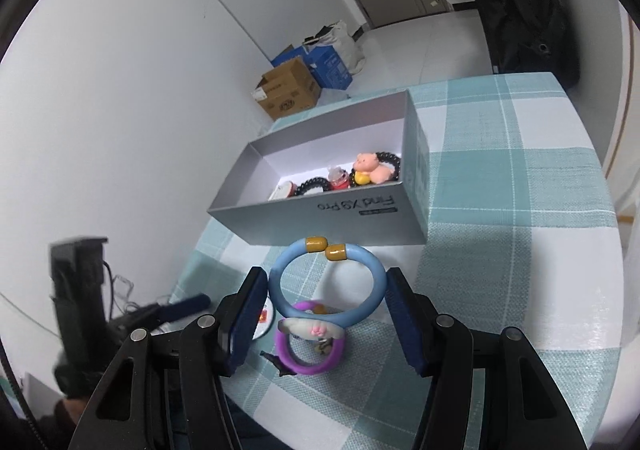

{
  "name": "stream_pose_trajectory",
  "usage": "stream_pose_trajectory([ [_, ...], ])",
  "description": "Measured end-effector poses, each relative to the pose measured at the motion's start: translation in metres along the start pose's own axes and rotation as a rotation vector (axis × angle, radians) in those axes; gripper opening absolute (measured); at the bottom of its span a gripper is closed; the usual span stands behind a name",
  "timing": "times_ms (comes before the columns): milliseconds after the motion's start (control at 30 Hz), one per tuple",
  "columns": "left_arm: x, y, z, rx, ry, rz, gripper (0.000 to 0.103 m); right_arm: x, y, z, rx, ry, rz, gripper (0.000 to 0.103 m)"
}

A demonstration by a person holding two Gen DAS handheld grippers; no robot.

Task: Organize jewelry
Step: 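Grasp the blue ring of the ring toy with the right gripper and lift it, then grasp the second white badge with the left gripper while the right gripper holds the blue ring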

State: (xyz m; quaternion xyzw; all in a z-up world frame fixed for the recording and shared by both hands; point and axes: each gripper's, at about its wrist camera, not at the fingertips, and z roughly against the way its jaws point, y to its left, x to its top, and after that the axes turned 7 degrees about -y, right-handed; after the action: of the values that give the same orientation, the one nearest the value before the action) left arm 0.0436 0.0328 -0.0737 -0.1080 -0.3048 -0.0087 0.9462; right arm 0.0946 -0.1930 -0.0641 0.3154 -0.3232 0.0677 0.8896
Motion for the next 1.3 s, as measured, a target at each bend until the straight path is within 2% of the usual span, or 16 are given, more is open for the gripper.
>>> stream_pose_trajectory([
  [67,-0.001,-0.006,-0.001,0.005,0.005,-0.036,0.080,0.003,-0.002,0.004,0.008,-0.013,-0.011,0.060],
  [267,-0.007,-0.021,-0.006,0.085,0.006,-0.138,0.080,0.002,-0.001,0.016,0.020,-0.037,-0.018,0.060],
  [400,-0.009,-0.026,-0.007,0.111,0.004,-0.176,0.080,0.003,-0.003,0.021,0.021,-0.045,-0.020,0.060],
  [800,-0.008,-0.034,-0.006,0.072,-0.003,-0.216,0.054,0.000,-0.007,0.029,0.016,-0.055,-0.041,0.060],
  [867,-0.007,-0.038,-0.006,0.055,-0.004,-0.230,0.039,0.001,-0.007,0.027,0.016,-0.054,-0.038,0.060],
  [967,-0.007,-0.043,-0.005,0.053,-0.004,-0.256,0.038,0.000,-0.006,0.025,0.013,-0.050,-0.032,0.060],
  [1067,-0.005,-0.042,-0.006,0.032,0.006,-0.248,0.038,-0.001,-0.006,0.023,0.006,-0.042,-0.029,0.060],
  [1300,-0.005,-0.042,-0.003,0.037,0.000,-0.253,0.038,-0.002,-0.008,0.025,-0.011,-0.057,-0.031,0.060],
])
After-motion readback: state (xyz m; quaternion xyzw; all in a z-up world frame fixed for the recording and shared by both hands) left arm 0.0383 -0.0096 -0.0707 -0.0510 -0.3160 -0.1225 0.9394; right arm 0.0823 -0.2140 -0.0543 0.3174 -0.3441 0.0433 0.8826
